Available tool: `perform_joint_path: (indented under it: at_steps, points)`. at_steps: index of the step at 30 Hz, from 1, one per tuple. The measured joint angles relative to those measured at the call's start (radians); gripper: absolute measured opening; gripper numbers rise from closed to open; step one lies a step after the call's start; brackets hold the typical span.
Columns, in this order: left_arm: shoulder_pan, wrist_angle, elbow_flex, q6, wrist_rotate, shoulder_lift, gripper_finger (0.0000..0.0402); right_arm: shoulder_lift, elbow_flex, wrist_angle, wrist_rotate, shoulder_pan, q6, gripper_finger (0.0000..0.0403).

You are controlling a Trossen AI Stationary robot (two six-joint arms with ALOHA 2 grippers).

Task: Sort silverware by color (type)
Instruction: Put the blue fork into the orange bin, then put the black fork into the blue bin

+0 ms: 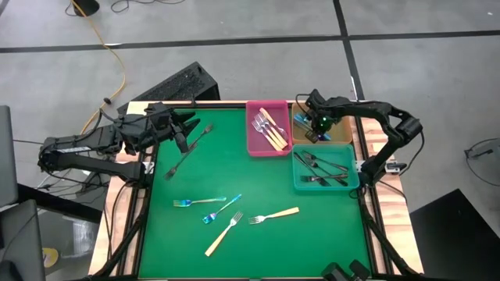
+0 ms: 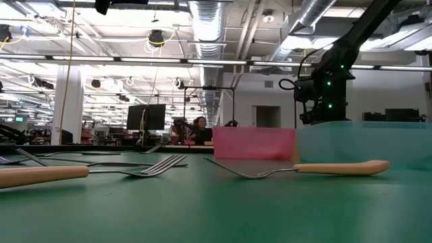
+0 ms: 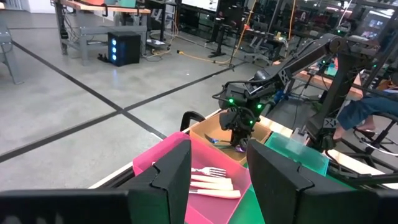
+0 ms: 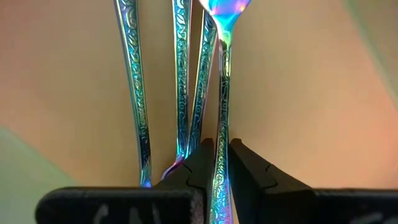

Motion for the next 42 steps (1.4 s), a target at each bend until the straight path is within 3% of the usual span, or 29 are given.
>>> perform_joint_path:
  at_steps: [24,42]
  points:
    - [0.0,0.0,0.0,-0.008,-0.003,0.0,0.014,0.001,0.011,-0.013,-0.018,0.0,0.01,0.0109]
    - [0.0,0.0,0.0,-0.013,-0.004,0.0,0.014,0.0,0.22,-0.178,-0.023,-0.01,-0.002,0.0109]
